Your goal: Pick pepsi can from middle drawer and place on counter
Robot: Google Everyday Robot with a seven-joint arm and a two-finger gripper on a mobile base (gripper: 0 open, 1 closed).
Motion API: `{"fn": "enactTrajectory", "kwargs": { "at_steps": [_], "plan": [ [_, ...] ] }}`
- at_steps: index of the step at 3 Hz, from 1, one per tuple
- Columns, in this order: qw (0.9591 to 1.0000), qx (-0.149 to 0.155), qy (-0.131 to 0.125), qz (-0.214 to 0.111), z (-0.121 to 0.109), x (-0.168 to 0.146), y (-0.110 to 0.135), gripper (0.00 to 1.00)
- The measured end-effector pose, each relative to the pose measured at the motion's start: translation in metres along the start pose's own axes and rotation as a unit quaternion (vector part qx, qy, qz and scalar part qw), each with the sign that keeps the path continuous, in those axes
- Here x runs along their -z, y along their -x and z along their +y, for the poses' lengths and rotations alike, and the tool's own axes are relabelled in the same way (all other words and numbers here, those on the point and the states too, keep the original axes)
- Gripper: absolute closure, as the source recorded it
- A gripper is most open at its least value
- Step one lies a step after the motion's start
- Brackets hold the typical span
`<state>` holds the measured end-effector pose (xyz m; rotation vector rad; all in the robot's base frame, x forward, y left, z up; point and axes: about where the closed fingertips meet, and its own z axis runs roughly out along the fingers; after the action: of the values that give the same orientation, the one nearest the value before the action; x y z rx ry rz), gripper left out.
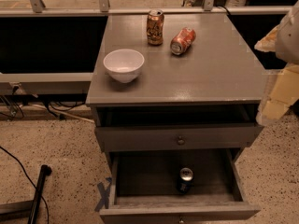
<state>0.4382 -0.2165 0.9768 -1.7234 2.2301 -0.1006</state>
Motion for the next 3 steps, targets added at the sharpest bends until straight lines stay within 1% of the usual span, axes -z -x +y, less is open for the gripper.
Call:
{"fn": "enactTrajectory", "kwargs": {
  "at_steps": [1,2,3],
  "plan": [
    [1.0000,0.000,0.000,0.000,0.000,0.000,0.000,0.00],
    [0.9997,-0.008,-0.003,-0.023,0.007,-0.012,-0.002,0.00],
    [0.9960,0.000,-0.006,-0.089,0.047,-0.039,-0.001,0.00]
  ]
}}
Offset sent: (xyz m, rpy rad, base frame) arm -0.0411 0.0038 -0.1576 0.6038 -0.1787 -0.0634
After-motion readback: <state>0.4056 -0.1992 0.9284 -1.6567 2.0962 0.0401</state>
